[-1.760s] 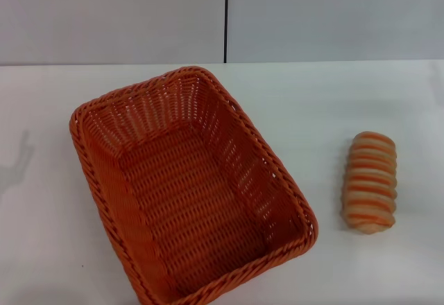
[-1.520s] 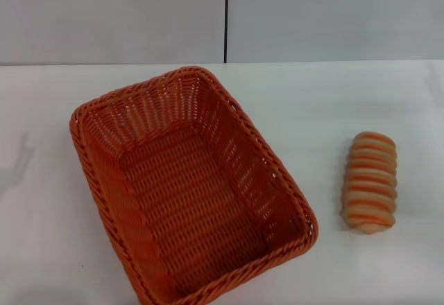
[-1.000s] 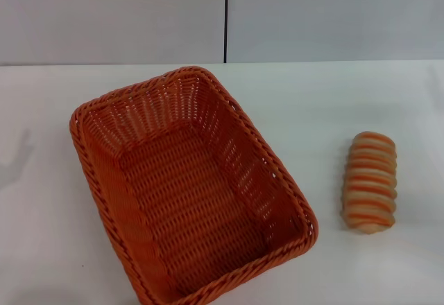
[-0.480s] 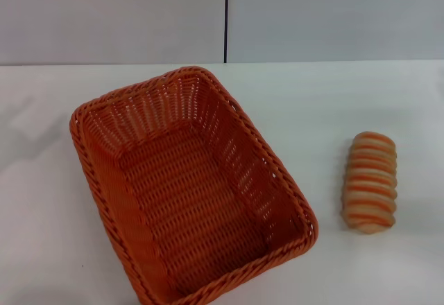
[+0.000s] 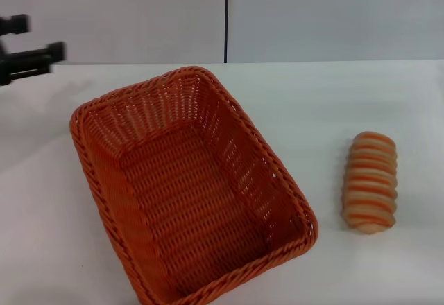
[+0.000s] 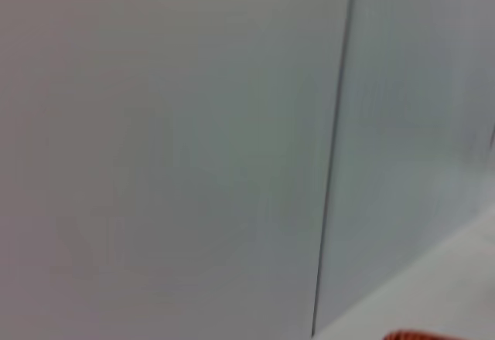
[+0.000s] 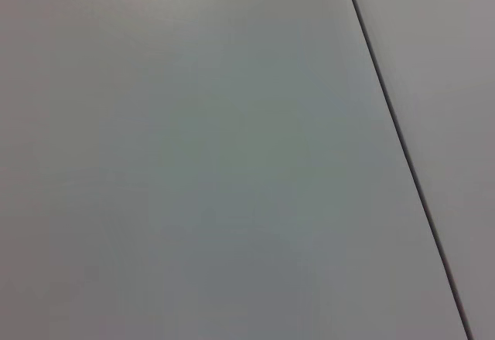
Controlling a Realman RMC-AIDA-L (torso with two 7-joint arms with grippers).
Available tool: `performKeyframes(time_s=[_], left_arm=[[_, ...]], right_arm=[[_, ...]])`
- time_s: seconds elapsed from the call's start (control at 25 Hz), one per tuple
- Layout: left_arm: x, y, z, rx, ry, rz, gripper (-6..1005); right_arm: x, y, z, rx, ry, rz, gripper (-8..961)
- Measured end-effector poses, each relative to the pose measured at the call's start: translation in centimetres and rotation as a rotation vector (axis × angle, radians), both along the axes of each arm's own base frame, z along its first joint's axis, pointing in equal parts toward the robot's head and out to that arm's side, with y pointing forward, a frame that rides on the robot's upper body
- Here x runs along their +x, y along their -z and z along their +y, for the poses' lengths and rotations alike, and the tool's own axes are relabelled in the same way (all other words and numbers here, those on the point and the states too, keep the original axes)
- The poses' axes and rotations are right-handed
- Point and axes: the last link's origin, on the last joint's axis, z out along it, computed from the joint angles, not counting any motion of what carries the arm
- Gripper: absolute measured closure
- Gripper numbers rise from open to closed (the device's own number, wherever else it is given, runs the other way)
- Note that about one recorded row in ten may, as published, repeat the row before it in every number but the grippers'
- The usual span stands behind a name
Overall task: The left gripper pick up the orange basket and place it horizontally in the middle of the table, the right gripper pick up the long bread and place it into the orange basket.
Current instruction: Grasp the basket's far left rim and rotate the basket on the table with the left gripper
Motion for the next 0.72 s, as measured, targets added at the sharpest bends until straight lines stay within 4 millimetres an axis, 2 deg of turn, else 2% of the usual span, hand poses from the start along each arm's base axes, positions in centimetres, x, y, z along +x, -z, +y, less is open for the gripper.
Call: performKeyframes(time_s=[0.08, 0.12, 0.16, 0.2, 0.24, 0.44, 0.52, 0.6, 0.72], left_arm=[[1.6, 0.7, 1.1, -0.044, -0.024, 0.082, 179], [1.6, 0.7, 1.1, -0.044, -0.024, 0.082, 179], [2.8, 1.5, 1.9, -0.083, -0.042, 0.150, 179], [2.8, 1.5, 1.9, -0.083, -0.042, 0.150, 179], [4.7, 2.5, 2.9, -0.125, -0.038, 0.239, 180], [9.3, 5.1, 5.1, -0.207, 0.017, 0.448, 180], [9.7, 5.3, 5.3, -0.215, 0.020, 0.465, 181], [10.9, 5.8, 5.9, -0.229, 0.016, 0.536, 181], [11.2, 6.1, 6.2, -0.230, 0.006, 0.586, 183]], right_arm=[[-0.1, 0.0, 0.2, 0.000, -0.004, -0.001, 290], [-0.2, -0.1, 0.3, 0.000, -0.006, -0.001, 290], [-0.3, -0.1, 0.4, 0.001, -0.008, -0.001, 290], [-0.4, -0.1, 0.5, 0.001, -0.011, -0.001, 290], [-0.5, -0.1, 0.6, 0.001, -0.014, -0.001, 290], [-0.6, -0.1, 0.8, 0.000, -0.018, -0.001, 290], [-0.6, -0.1, 0.8, 0.000, -0.019, 0.001, 290], [-0.7, -0.1, 0.8, -0.008, -0.024, 0.018, 290], [-0.6, -0.1, 0.8, -0.009, -0.024, 0.020, 290]])
